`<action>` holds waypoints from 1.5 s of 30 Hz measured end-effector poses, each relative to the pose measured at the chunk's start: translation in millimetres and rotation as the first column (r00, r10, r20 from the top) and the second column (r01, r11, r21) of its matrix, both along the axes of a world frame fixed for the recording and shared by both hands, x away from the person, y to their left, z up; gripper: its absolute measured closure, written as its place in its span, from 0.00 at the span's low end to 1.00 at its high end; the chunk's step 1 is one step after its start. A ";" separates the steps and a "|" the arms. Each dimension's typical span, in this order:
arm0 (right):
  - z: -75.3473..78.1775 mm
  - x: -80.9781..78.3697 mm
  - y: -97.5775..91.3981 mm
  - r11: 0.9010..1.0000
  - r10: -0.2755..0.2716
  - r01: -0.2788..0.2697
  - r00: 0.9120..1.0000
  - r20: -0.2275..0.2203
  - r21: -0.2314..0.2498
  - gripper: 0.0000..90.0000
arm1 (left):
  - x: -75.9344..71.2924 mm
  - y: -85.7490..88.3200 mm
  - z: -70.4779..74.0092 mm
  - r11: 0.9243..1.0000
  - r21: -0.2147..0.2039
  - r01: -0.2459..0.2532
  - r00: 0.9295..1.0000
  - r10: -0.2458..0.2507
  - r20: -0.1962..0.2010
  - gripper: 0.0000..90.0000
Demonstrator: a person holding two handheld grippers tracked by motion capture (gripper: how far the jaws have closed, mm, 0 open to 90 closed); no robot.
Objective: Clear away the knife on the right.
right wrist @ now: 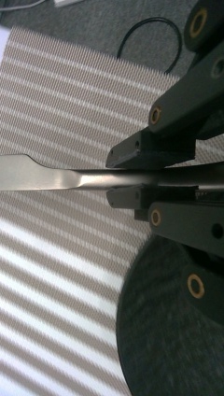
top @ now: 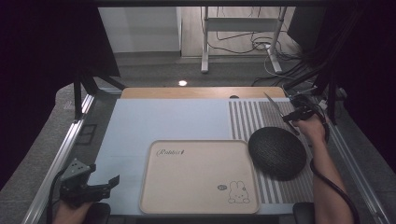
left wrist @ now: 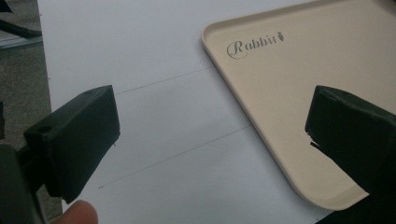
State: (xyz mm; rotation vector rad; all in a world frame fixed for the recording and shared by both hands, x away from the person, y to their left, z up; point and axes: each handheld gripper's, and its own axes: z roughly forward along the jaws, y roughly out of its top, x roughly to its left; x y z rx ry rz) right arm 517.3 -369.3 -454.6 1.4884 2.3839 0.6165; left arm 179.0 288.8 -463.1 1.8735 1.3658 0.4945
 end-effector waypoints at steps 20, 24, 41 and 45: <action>-2.5 -63.4 72.4 0.978 0.209 -0.209 0.978 -0.001 -0.001 0.89 | 0.3 -1.1 0.1 1.000 0.009 0.006 1.000 -0.006 0.003 0.03; -2.5 -79.2 88.3 0.969 0.249 -0.249 0.969 -0.008 -0.005 0.89 | 0.2 -1.3 0.2 1.000 0.012 0.005 1.000 -0.006 0.003 0.03; -8.2 -145.7 136.5 0.915 0.405 -0.404 0.914 -0.040 0.016 0.89 | 0.5 -1.3 0.1 1.000 0.011 0.004 1.000 -0.004 0.000 0.04; -8.2 -159.9 142.8 0.911 0.412 -0.411 0.910 -0.046 0.032 0.89 | 0.6 -1.2 0.1 1.000 0.009 0.003 1.000 -0.002 -0.002 0.04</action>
